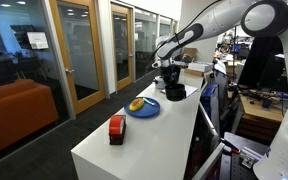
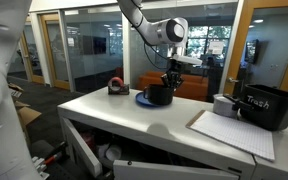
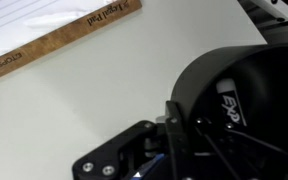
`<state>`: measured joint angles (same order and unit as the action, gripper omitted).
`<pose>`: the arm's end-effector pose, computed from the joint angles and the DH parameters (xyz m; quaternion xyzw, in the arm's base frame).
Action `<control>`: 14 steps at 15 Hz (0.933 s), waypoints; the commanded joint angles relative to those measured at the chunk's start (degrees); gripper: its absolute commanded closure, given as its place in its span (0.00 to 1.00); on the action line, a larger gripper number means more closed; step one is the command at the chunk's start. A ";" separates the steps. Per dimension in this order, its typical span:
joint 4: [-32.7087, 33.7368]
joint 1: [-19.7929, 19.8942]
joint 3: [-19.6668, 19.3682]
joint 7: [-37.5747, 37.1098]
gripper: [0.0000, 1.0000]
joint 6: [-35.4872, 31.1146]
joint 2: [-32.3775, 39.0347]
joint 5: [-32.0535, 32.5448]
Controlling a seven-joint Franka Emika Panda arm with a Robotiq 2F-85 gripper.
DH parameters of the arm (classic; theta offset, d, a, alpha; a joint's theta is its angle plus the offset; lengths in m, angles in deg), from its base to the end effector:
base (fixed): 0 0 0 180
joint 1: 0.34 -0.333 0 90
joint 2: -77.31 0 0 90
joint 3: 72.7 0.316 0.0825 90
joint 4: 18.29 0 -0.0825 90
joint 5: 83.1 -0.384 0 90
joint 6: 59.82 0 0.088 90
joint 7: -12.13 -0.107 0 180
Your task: Move slightly the black mug
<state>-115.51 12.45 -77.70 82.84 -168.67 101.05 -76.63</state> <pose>0.6068 -0.1981 0.3407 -0.8765 -0.4648 0.1232 0.0237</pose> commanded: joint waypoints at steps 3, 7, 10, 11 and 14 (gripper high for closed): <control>-9.12 0.84 0.55 2.27 0.99 -10.12 -3.84 -0.33; -16.34 0.61 0.39 2.13 0.99 -17.33 -6.62 -0.16; -20.50 0.59 0.30 2.40 0.99 -20.88 -8.35 -0.55; -21.63 0.59 0.24 2.47 0.99 -21.83 -8.73 -0.62; -24.13 0.59 0.07 2.58 0.99 -23.79 -9.43 -0.80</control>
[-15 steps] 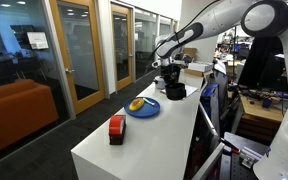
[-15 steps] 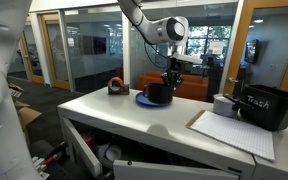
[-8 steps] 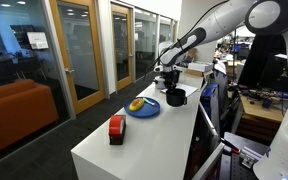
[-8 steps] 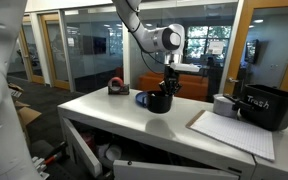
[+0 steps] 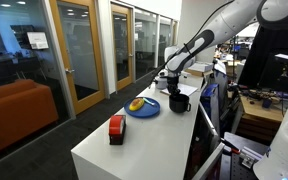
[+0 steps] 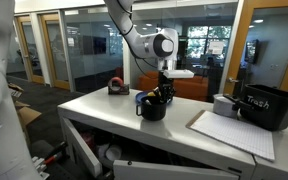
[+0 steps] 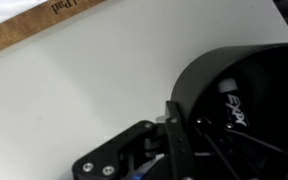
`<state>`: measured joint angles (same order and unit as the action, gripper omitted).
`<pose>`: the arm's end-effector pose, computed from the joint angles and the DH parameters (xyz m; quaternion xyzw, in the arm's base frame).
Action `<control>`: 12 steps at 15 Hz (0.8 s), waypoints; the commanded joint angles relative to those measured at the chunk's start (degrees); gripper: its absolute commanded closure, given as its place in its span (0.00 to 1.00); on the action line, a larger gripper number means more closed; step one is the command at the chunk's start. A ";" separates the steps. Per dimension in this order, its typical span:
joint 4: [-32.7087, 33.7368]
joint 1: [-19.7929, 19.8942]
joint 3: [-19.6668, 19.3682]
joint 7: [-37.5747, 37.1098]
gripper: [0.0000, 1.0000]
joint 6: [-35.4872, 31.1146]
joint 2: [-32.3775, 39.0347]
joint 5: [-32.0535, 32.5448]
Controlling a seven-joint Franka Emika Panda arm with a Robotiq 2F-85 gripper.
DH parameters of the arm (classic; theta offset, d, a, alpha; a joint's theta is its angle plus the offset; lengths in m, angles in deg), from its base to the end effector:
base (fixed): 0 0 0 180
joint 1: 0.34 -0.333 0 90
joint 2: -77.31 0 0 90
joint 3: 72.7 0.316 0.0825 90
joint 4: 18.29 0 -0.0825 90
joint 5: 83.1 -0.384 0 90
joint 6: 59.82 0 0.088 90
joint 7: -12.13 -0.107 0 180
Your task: Move slightly the black mug
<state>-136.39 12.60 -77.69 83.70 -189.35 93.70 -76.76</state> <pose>0.5499 -0.1800 0.2892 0.8724 0.4839 -0.0682 0.0076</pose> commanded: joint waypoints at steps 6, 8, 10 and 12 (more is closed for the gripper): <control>-5.72 0.42 -0.39 1.50 0.99 -5.16 -2.96 -0.76; -5.91 0.39 -0.71 0.97 0.69 -4.98 -3.18 -0.62; -6.05 0.38 -1.00 0.84 0.57 -4.80 -3.40 -0.54; -6.17 0.28 -1.23 0.71 0.43 -4.73 -3.57 -0.34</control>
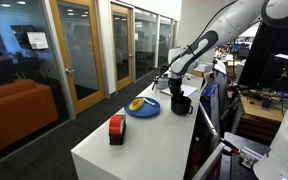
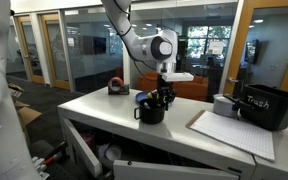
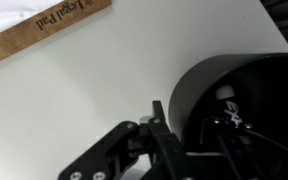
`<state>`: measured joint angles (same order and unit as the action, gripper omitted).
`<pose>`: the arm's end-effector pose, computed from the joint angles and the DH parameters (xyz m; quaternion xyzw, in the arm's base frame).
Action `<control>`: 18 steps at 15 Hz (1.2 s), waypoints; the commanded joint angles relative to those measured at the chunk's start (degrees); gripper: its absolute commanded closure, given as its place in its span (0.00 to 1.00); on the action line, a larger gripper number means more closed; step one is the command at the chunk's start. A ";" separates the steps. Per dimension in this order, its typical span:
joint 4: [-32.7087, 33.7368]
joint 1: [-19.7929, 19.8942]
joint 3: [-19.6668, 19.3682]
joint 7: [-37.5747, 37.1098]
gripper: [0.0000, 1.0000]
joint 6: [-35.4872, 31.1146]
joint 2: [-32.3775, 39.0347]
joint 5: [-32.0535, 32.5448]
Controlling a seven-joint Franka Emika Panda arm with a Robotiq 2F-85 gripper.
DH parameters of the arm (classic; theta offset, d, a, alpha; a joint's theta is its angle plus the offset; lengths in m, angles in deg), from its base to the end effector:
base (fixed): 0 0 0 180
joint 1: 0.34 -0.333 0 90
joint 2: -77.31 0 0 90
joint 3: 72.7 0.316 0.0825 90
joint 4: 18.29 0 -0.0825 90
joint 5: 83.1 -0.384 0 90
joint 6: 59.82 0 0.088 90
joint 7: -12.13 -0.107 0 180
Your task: Move slightly the black mug
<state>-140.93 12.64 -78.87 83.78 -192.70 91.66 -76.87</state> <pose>0.5292 -0.1854 0.2821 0.8769 0.4765 -0.0619 0.0111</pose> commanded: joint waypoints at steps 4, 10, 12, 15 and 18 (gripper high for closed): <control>-1.65 -0.14 0.05 -0.10 0.15 -0.40 -2.54 -0.66; 0.10 -2.32 0.09 -9.41 0.00 8.83 -8.51 -1.98; 2.54 -4.01 0.21 -15.94 0.00 14.73 -12.09 -0.28; 7.51 -6.44 1.29 -26.17 0.00 24.47 -17.44 0.78; 12.08 -8.82 3.09 -39.99 0.00 32.94 -21.84 0.74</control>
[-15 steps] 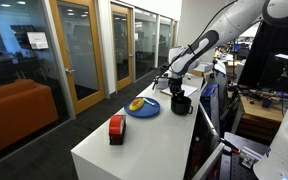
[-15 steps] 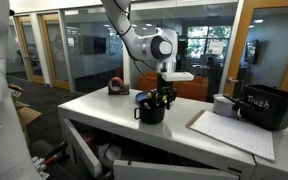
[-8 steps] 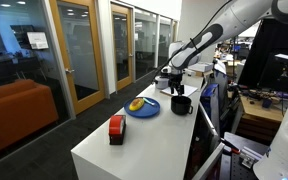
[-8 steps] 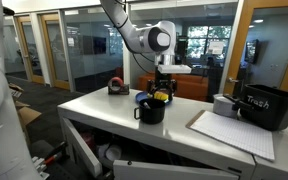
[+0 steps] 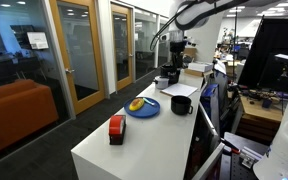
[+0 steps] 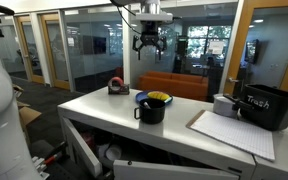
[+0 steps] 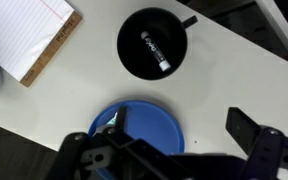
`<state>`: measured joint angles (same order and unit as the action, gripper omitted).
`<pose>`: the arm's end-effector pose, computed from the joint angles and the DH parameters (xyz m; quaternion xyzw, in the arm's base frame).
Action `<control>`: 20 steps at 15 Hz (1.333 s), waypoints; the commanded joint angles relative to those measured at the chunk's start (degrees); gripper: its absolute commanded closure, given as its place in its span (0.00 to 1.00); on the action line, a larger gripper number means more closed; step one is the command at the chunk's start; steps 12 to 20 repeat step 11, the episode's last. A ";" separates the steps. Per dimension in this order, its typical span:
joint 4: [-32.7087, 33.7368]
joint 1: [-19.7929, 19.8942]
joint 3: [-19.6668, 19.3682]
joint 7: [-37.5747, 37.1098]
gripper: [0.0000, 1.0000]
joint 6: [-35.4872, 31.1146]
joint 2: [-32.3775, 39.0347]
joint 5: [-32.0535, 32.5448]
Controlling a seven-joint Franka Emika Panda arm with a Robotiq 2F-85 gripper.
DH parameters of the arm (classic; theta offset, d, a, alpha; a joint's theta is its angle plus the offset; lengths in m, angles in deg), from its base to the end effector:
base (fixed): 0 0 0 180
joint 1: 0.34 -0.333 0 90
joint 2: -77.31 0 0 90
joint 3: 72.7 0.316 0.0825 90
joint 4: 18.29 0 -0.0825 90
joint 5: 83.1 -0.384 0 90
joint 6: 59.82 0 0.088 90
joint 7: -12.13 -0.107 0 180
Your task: Move slightly the black mug
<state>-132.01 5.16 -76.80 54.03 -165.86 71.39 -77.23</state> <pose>0.5163 -0.0966 0.5075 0.9551 0.2924 -0.0336 0.0341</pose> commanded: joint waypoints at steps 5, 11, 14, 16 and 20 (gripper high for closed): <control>2.70 -4.02 2.96 -30.37 0.00 9.97 -5.54 -1.73; 0.91 -4.41 3.07 -39.06 0.00 9.72 -5.31 -1.12; 0.91 -4.41 3.07 -39.06 0.00 9.72 -5.31 -1.12; 0.91 -4.41 3.07 -39.06 0.00 9.72 -5.31 -1.12; 0.91 -4.41 3.07 -39.06 0.00 9.72 -5.31 -1.12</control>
